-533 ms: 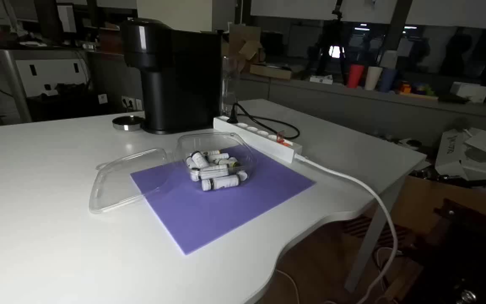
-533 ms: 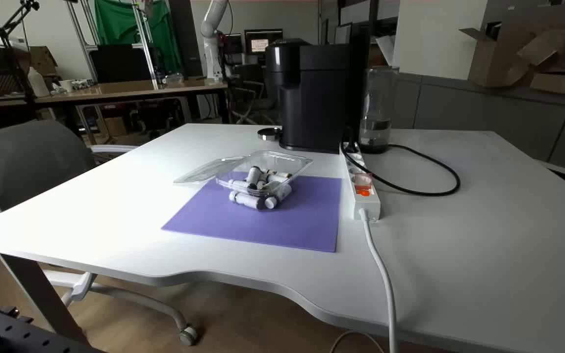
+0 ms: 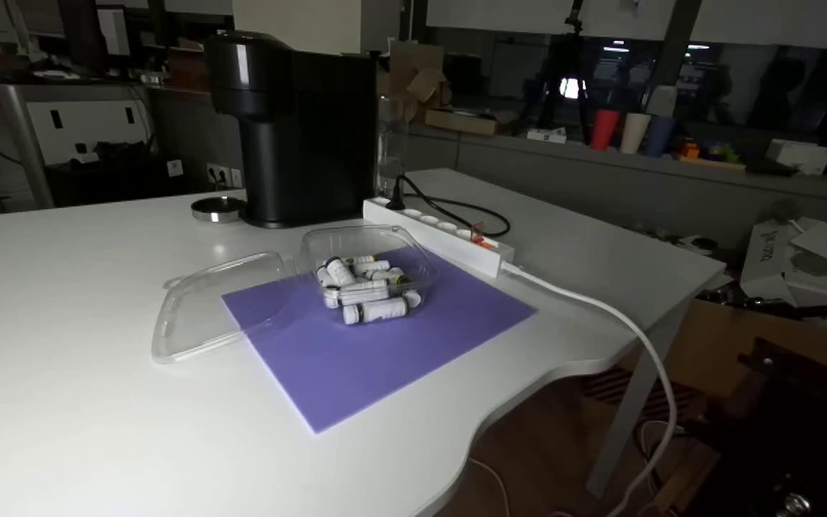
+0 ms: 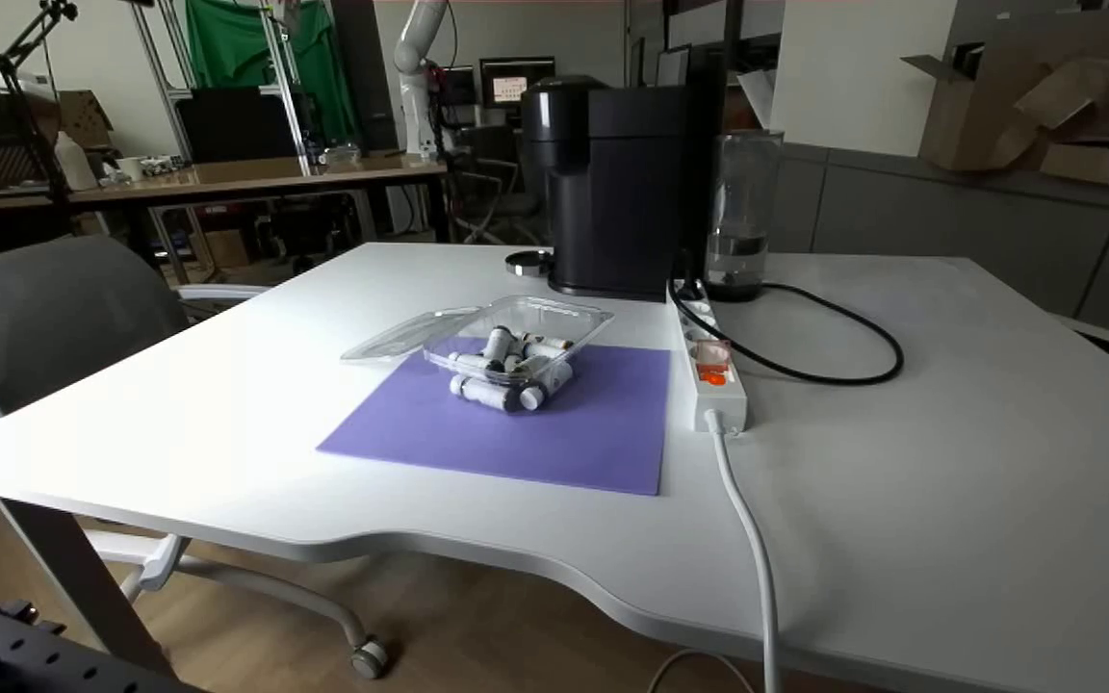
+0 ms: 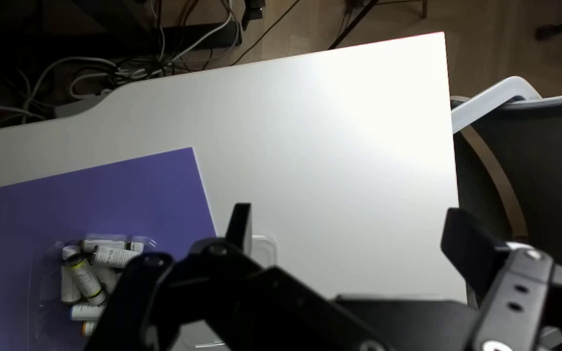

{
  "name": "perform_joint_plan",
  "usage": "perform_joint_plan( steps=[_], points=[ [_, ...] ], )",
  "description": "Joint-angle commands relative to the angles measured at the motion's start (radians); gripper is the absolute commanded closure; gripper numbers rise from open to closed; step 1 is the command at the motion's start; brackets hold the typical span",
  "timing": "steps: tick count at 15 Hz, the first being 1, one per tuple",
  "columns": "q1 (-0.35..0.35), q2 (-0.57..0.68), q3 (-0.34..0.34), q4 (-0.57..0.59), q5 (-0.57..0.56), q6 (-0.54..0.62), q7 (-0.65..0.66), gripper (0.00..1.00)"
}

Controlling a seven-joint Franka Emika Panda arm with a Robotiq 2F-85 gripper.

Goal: Close the lid of the bowl

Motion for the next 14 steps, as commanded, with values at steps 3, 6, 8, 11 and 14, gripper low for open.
perform_joint_plan(
  steps=[3,6,8,11,14],
  points=[
    [0.0,0.0,0.0,0.001,0.0,-0.002,0.0,0.0],
    [-0.01,0.0,0.018,0.003,-0.074,0.012,0.023,0.0],
    [-0.027,0.01,0.039,0.006,-0.218,0.036,0.046,0.0],
    [-0.052,0.048,0.049,0.016,-0.431,0.081,0.038,0.0],
    [-0.071,0.095,0.051,0.019,-0.648,0.159,0.04,0.0]
  ],
)
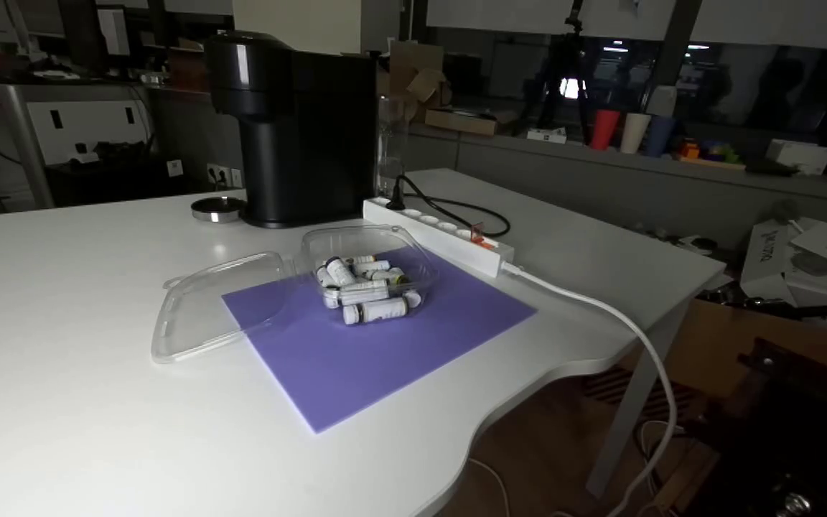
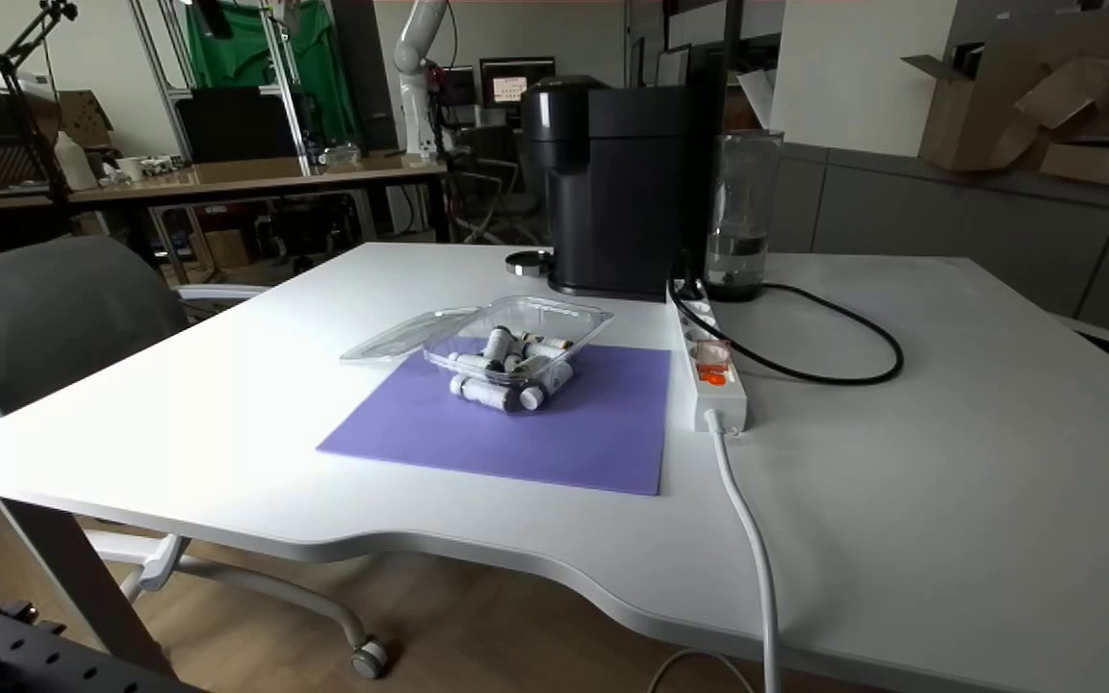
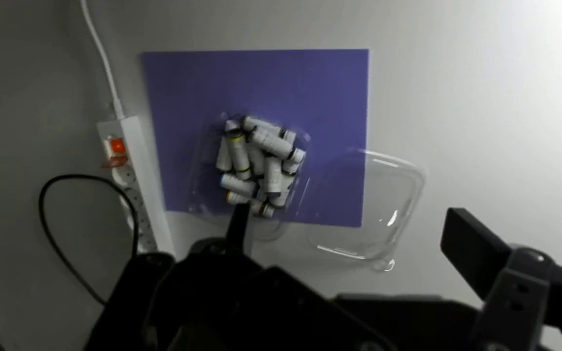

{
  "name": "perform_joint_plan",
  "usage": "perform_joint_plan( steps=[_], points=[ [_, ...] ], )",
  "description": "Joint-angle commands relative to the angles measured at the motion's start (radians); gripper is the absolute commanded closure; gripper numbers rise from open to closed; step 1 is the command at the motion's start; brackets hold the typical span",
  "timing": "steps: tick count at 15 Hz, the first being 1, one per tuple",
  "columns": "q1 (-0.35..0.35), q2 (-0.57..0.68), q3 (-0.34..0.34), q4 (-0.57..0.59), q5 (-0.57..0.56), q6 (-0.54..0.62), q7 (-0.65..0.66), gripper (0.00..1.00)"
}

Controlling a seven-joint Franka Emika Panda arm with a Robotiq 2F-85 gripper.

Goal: Close the lid of the bowl

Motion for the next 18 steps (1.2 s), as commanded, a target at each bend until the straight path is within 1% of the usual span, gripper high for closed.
perform_joint_plan(
  steps=[1,5,7,8,9,12,14,16,18],
  points=[
    [-0.027,0.063,0.013,0.02,-0.236,0.084,0.036,0.0],
    [-0.026,0.131,0.012,0.011,-0.519,0.243,0.055,0.0],
    [0.0,0.168,-0.002,0.006,-0.526,0.278,-0.005,0.0],
    [0.011,0.18,-0.008,0.009,-0.495,0.264,-0.041,0.0],
    [0.009,0.16,-0.014,0.0,-0.498,0.264,-0.002,0.0],
    [0.023,0.186,-0.015,0.0,-0.497,0.265,-0.023,0.0],
    [0.025,0.194,-0.012,-0.007,-0.556,0.274,-0.04,0.0],
    [0.028,0.214,-0.019,-0.026,-0.59,0.319,-0.08,0.0],
    [0.029,0.237,-0.031,-0.062,-0.601,0.428,-0.187,0.0]
  ],
)
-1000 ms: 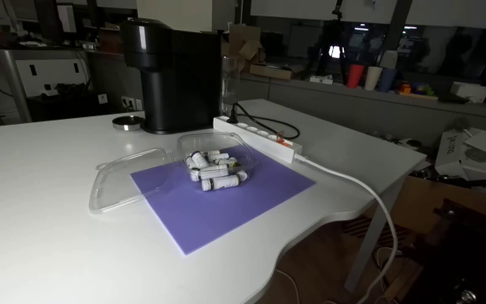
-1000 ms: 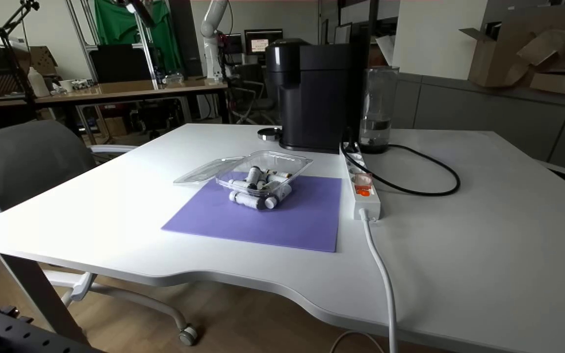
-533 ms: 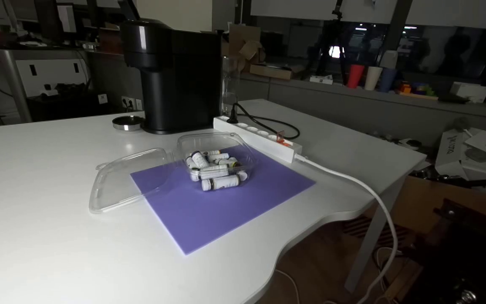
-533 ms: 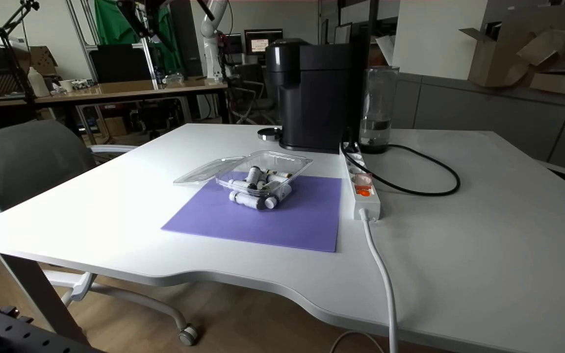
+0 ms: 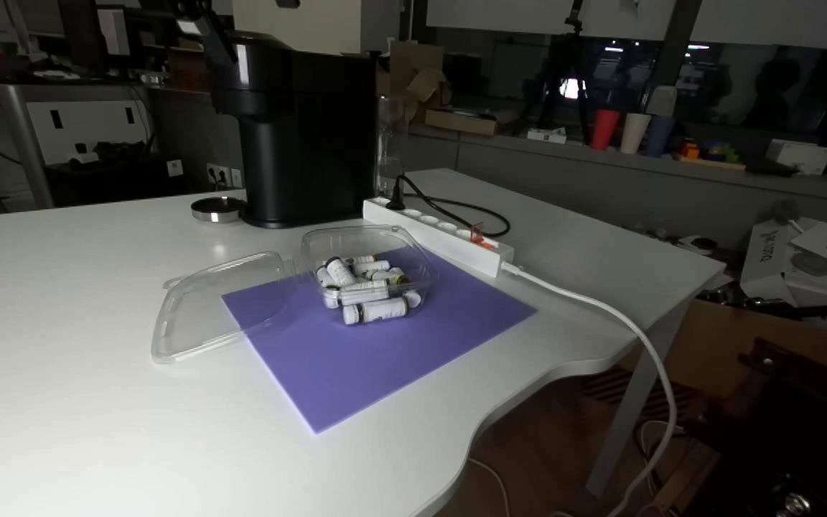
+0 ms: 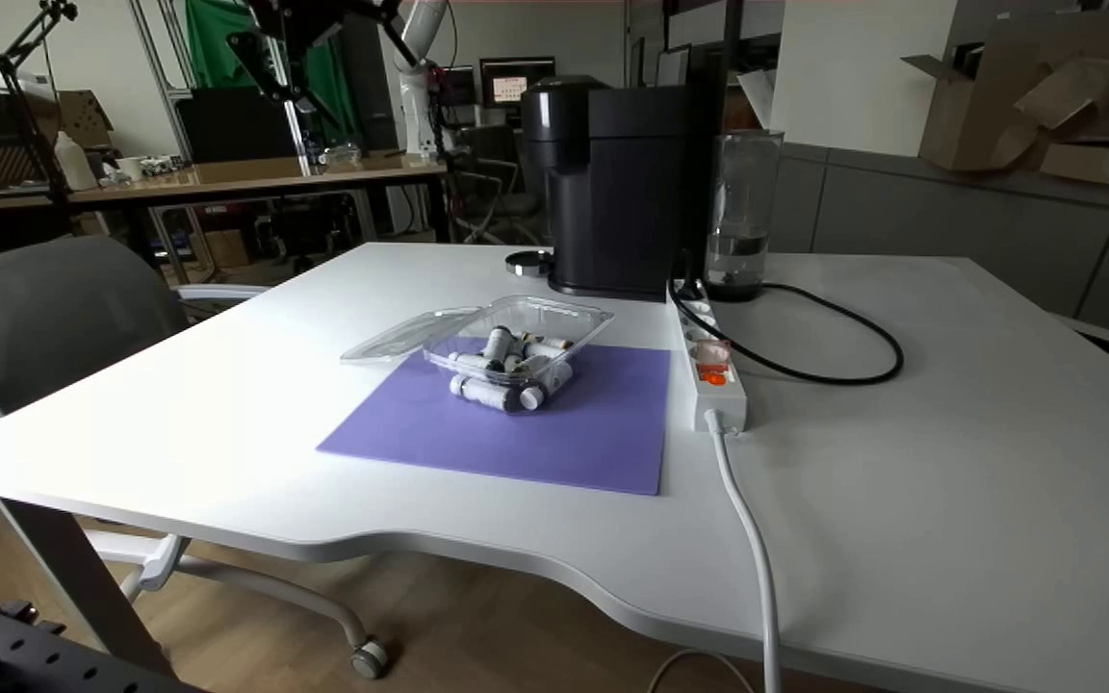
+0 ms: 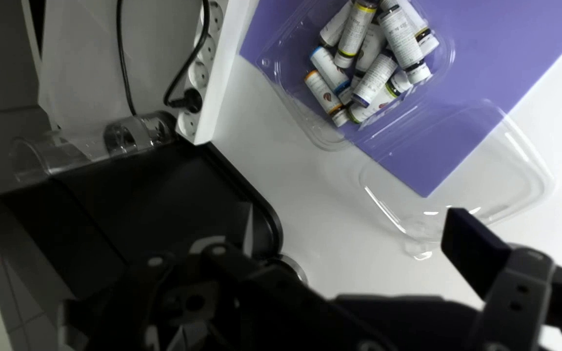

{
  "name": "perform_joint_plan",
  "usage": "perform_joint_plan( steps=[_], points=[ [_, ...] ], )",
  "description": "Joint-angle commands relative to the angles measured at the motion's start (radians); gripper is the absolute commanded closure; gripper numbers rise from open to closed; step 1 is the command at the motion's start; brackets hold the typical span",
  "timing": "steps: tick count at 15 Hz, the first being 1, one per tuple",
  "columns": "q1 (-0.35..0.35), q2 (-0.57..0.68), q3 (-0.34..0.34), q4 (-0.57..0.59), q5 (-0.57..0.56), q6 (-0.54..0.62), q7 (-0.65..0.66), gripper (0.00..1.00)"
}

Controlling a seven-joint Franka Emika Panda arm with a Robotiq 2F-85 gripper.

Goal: Close the lid of the bowl

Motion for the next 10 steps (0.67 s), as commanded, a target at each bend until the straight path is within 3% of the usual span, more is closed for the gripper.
perform_joint_plan(
  steps=[1,5,8,9,10],
  points=[
    [0.009,0.039,-0.034,-0.055,-0.027,0.158,-0.147,0.0],
    [-0.001,0.098,-0.059,-0.115,0.018,0.307,-0.388,0.0],
    [-0.008,0.143,-0.069,-0.149,0.07,0.331,-0.593,0.0],
    [-0.004,0.138,-0.074,-0.142,0.065,0.28,-0.598,0.0],
    [0.007,0.146,-0.075,-0.134,0.06,0.308,-0.543,0.0]
  ],
)
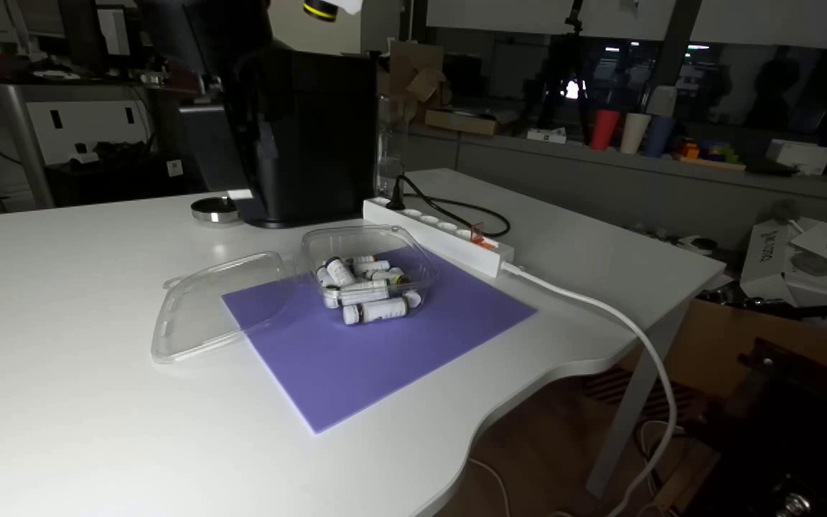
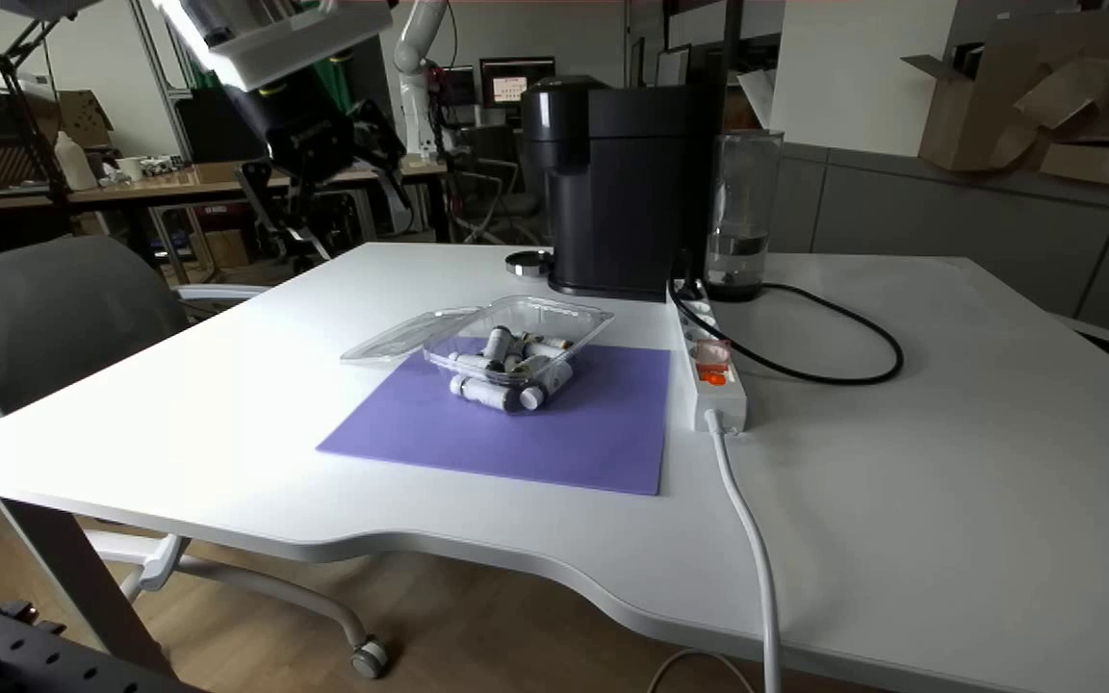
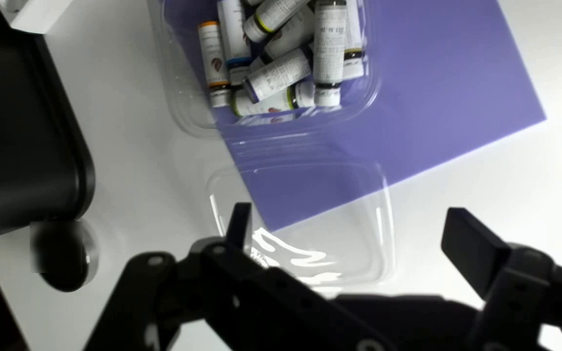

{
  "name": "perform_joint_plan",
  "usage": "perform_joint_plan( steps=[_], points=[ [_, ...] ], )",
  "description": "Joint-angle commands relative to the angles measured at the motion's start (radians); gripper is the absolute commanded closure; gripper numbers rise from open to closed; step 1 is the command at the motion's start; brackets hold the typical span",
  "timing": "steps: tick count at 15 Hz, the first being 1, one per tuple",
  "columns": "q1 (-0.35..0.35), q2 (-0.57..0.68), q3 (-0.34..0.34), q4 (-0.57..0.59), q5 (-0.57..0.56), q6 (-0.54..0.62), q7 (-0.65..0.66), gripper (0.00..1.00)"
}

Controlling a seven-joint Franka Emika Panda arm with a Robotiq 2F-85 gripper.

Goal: Close the lid of the bowl

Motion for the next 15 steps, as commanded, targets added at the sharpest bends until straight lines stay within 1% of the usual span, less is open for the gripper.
perform_joint_plan(
  steps=[1,3,4,8,10,12,15],
  points=[
    [0.009,0.006,-0.013,-0.002,0.005,-0.009,-0.025,0.0],
    [0.008,0.008,-0.014,-0.003,0.006,-0.012,-0.042,0.0],
    [0.022,0.004,-0.029,0.001,-0.096,-0.015,0.043,0.0],
    [0.046,0.013,-0.041,-0.006,-0.451,-0.041,0.271,0.0],
    [0.052,0.033,-0.038,-0.012,-0.592,-0.058,0.395,0.0],
    [0.053,0.058,-0.033,-0.022,-0.659,-0.053,0.504,0.0],
    [0.055,0.104,-0.032,-0.028,-0.69,-0.031,0.604,0.0]
  ],
)
